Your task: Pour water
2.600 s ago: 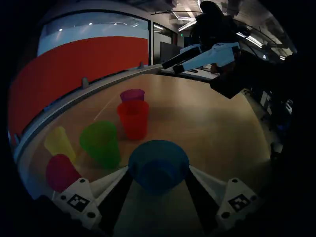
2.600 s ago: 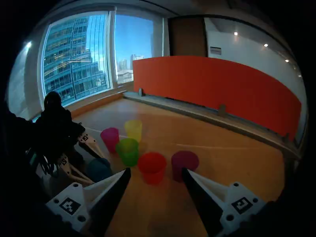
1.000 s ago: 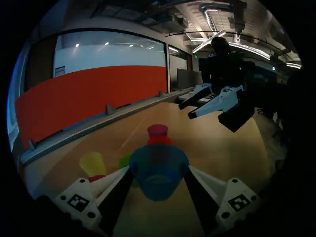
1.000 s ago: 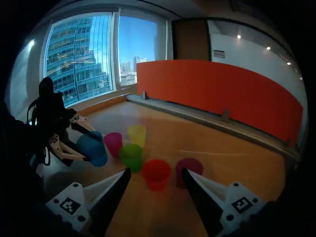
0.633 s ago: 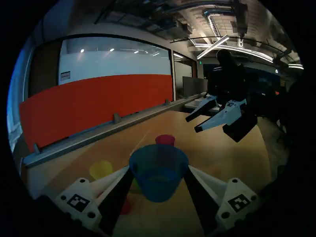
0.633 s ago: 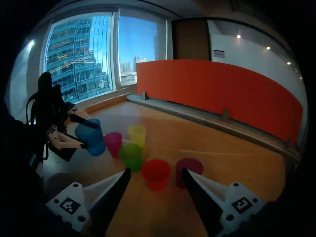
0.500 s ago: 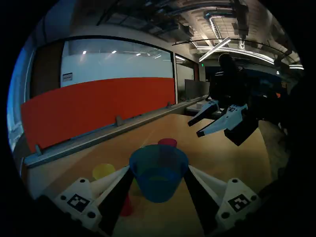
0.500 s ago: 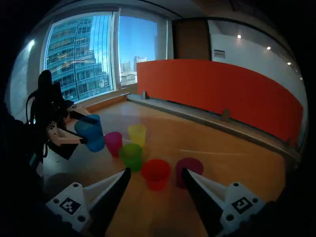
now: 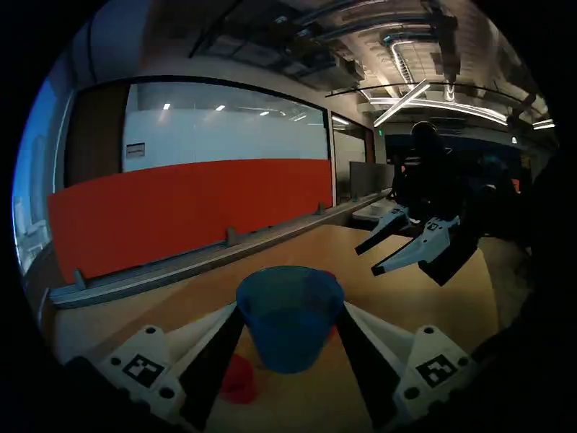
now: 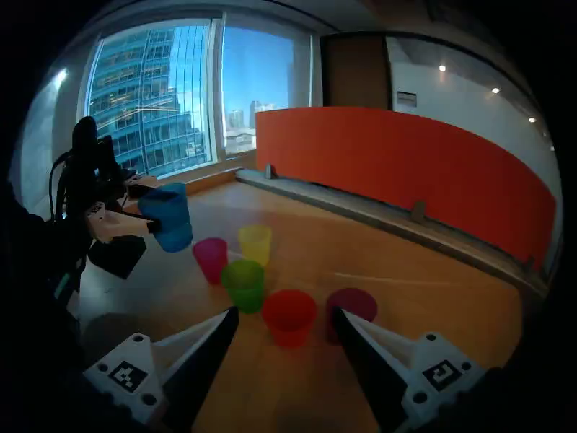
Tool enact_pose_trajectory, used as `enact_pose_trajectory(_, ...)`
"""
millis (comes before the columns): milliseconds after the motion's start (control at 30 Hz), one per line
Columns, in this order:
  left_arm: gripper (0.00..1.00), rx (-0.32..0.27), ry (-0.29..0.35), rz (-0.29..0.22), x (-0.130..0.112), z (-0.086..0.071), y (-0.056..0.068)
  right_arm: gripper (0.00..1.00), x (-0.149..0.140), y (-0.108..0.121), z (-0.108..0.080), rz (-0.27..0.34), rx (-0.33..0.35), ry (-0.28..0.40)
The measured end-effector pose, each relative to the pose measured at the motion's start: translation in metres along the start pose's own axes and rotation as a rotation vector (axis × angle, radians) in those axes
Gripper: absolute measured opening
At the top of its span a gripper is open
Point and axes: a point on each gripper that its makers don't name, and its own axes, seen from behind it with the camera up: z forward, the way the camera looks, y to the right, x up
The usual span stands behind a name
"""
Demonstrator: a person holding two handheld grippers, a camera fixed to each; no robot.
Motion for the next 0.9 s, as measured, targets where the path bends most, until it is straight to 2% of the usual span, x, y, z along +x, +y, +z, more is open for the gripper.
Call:
enact_pose_trajectory(267, 0.85, 0.022, 0.010, 0.004, 0.006, -0.005, -0.010, 1.00, 0.000, -0.005, 0.008, -0.009, 0.019, -0.005)
enact_pose_trajectory(900, 0.85, 0.074, 0.059, 0.021, 0.040, -0.021, -0.033, 1.00, -0.006, -0.017, 0.036, -0.044, 0.079, -0.030)
